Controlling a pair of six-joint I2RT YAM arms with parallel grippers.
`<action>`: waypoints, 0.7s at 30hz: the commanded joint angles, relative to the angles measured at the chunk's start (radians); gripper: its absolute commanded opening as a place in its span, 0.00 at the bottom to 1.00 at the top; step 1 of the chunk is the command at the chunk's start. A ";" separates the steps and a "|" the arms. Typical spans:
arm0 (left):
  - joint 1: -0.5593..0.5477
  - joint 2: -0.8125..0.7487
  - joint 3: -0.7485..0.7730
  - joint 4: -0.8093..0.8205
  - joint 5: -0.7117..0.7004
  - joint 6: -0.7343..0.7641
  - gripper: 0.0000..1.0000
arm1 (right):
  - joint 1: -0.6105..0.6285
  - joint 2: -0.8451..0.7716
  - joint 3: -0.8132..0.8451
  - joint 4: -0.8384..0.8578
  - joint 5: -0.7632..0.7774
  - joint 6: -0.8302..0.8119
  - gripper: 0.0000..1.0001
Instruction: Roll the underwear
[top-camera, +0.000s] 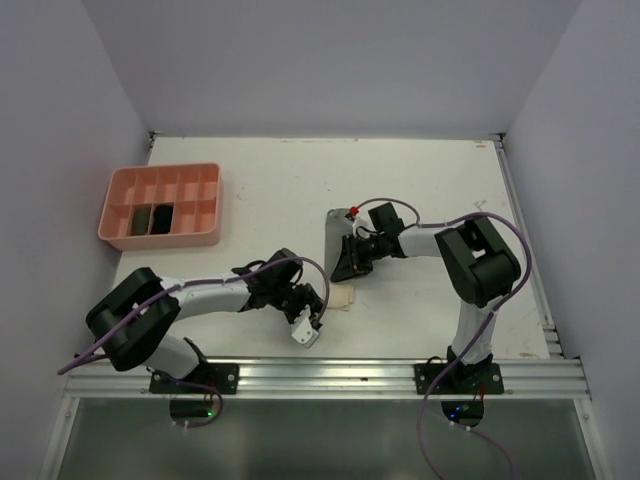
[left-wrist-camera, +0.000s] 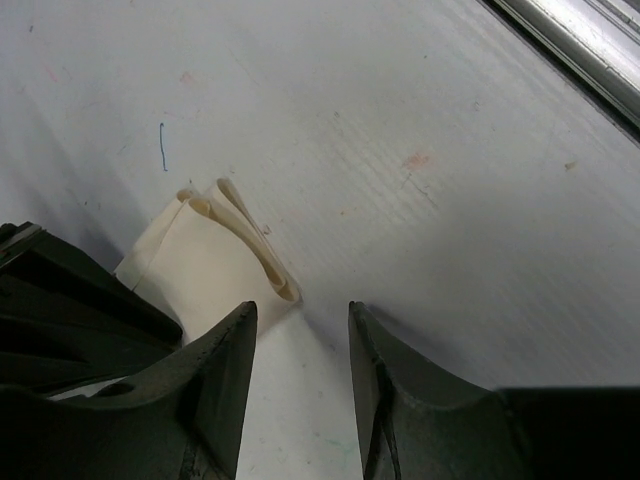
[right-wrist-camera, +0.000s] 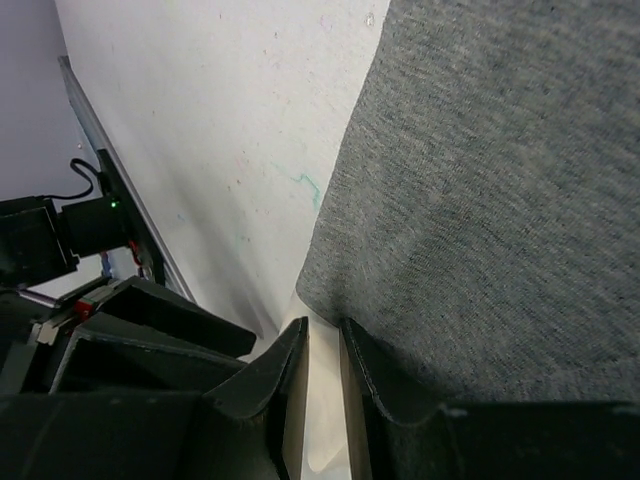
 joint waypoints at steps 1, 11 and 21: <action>-0.013 0.046 0.024 0.077 -0.002 0.066 0.45 | 0.013 0.039 -0.027 -0.035 0.043 -0.044 0.24; -0.022 0.159 0.064 0.096 -0.050 0.105 0.38 | 0.013 0.067 -0.027 -0.036 0.045 -0.045 0.22; -0.020 0.077 0.047 0.048 -0.021 0.054 0.00 | 0.017 0.064 -0.039 -0.035 0.043 -0.050 0.18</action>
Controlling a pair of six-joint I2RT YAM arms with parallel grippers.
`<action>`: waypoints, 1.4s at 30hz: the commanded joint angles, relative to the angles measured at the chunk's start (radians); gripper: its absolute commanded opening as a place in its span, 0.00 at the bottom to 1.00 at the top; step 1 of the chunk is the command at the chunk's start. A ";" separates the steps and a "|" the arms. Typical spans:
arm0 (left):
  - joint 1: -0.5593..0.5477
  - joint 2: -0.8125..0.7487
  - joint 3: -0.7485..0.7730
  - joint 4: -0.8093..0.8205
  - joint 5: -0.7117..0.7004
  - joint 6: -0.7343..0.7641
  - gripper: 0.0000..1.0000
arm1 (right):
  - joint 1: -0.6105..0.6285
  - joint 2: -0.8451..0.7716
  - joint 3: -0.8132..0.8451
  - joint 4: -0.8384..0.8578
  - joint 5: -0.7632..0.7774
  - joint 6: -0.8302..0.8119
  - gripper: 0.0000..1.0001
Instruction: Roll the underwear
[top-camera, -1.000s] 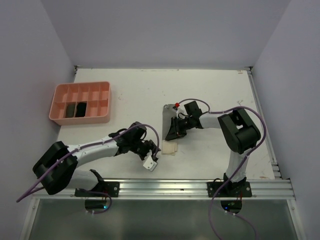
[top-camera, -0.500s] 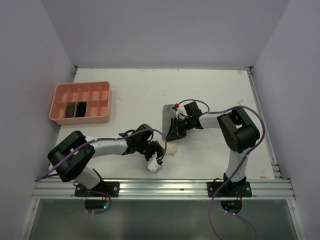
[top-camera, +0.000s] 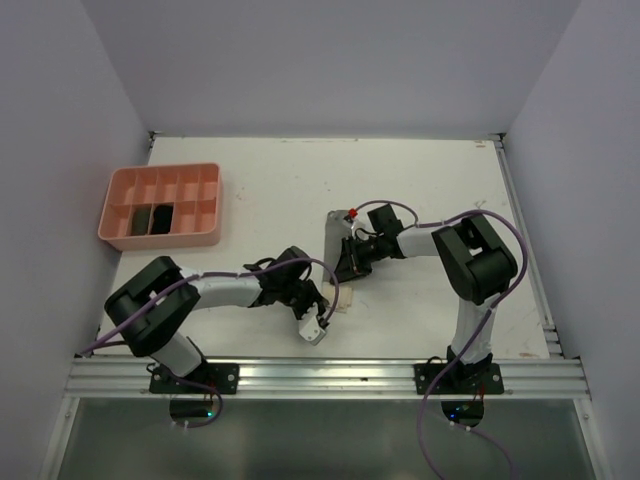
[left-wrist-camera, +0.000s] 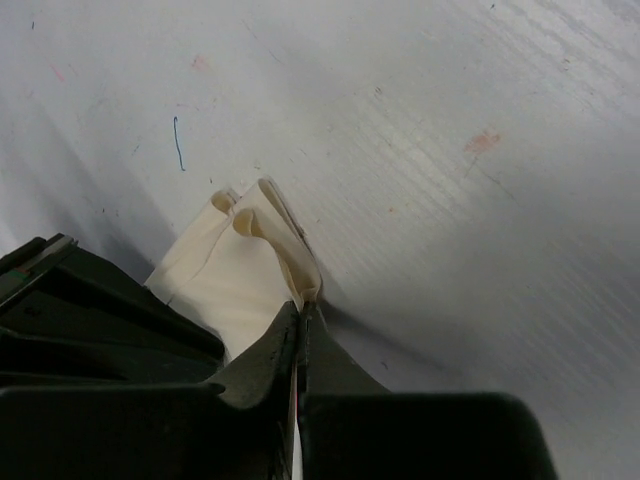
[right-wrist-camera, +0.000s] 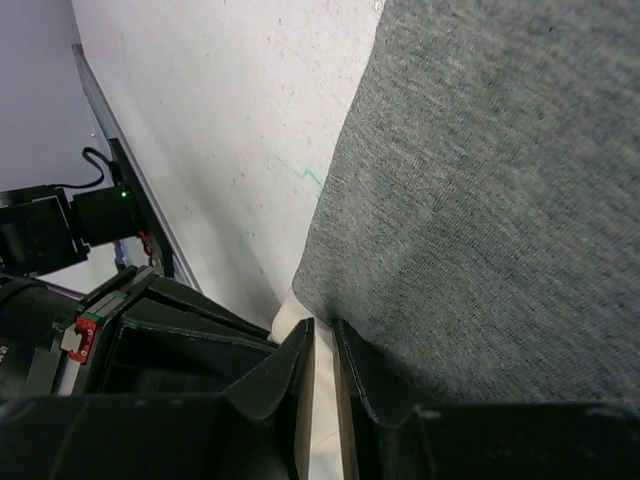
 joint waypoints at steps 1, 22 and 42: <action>-0.003 -0.071 -0.006 -0.062 0.043 -0.054 0.00 | 0.019 0.029 -0.042 -0.052 0.091 -0.048 0.18; 0.032 -0.110 0.155 -0.187 0.169 -0.418 0.00 | 0.042 -0.093 0.176 -0.217 0.197 -0.023 0.17; 0.158 0.234 0.434 -0.231 0.140 -0.628 0.00 | 0.040 -0.007 0.153 -0.224 0.197 -0.069 0.16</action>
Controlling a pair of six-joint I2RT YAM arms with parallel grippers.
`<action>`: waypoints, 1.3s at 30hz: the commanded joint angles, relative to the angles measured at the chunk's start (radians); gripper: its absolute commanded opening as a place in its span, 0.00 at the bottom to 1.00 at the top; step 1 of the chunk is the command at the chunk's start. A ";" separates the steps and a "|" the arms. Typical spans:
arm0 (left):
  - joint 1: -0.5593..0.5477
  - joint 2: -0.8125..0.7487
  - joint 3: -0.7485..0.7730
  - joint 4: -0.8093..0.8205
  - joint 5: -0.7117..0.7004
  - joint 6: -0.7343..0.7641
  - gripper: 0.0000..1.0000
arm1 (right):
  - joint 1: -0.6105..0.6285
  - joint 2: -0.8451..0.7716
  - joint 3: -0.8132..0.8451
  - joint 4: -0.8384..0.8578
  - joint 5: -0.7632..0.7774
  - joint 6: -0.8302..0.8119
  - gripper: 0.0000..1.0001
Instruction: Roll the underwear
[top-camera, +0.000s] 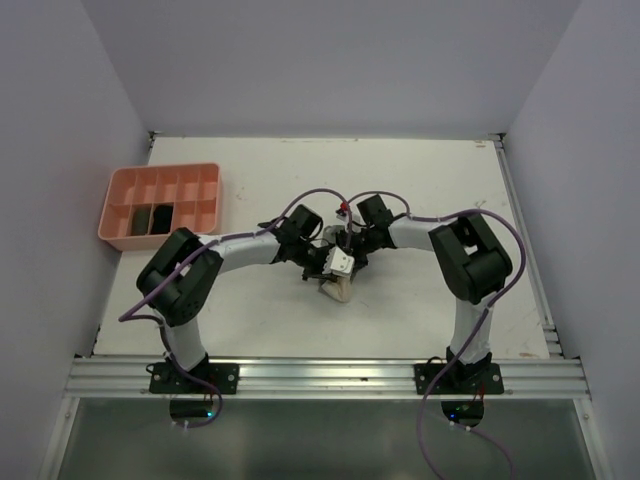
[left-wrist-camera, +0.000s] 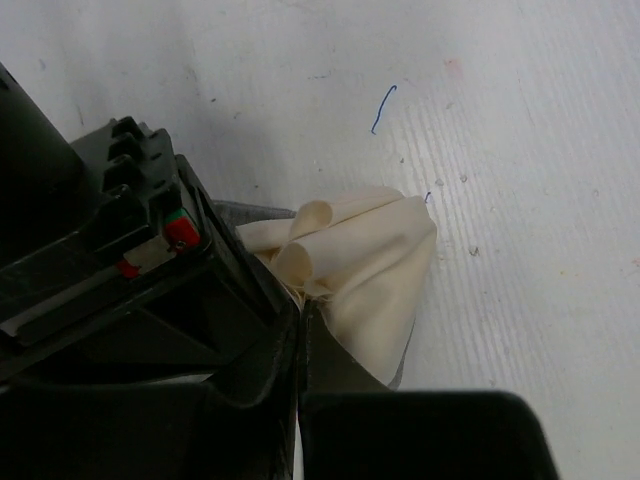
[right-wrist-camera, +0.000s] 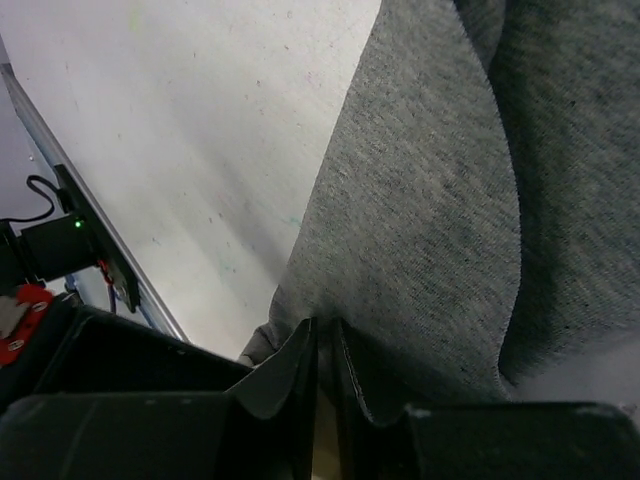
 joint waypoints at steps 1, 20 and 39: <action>0.016 0.037 0.046 -0.025 -0.006 -0.055 0.00 | -0.003 -0.035 0.014 -0.054 0.062 -0.033 0.17; 0.050 0.066 0.109 -0.038 -0.003 -0.180 0.00 | -0.068 -0.280 0.130 -0.142 0.146 0.037 0.28; 0.084 0.183 0.187 -0.091 -0.068 -0.313 0.00 | -0.020 -0.422 -0.103 -0.100 0.100 0.163 0.11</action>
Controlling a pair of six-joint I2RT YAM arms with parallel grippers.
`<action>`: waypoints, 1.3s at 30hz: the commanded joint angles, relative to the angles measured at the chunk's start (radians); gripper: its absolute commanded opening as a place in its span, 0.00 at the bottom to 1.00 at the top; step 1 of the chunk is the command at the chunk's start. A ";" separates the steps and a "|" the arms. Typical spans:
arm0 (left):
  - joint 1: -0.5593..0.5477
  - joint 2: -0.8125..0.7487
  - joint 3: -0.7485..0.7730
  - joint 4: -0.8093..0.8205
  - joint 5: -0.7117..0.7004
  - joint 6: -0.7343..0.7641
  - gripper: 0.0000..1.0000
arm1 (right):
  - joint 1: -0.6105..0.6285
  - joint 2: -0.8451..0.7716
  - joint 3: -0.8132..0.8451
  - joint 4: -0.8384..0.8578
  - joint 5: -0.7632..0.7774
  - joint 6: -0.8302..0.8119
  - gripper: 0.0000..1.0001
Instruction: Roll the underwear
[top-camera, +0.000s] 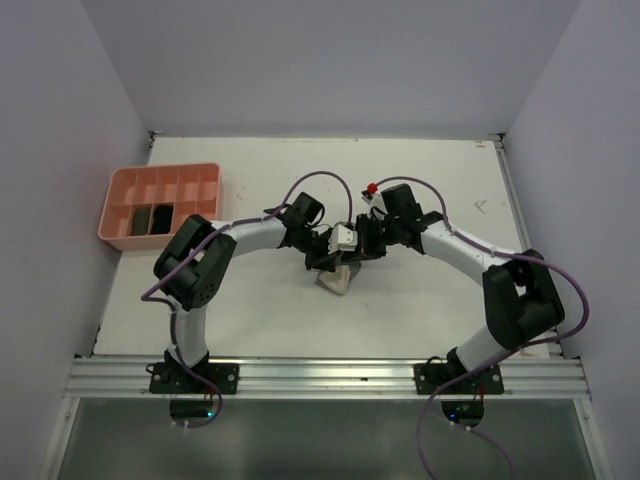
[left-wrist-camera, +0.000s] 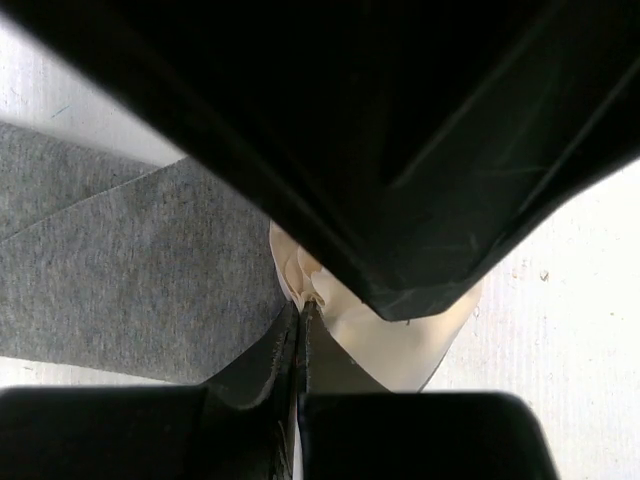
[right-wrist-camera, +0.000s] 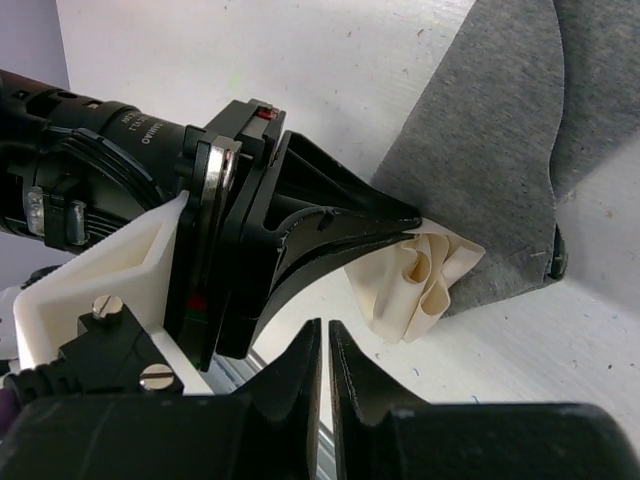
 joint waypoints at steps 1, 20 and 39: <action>0.025 0.021 0.028 -0.024 -0.032 -0.057 0.00 | 0.027 -0.038 -0.028 0.017 -0.039 0.026 0.11; 0.108 0.050 -0.038 0.059 0.031 -0.357 0.00 | 0.021 -0.030 -0.205 0.431 -0.016 0.348 0.09; 0.202 0.044 -0.061 0.131 0.105 -0.535 0.24 | 0.048 0.329 -0.205 0.615 -0.024 0.372 0.06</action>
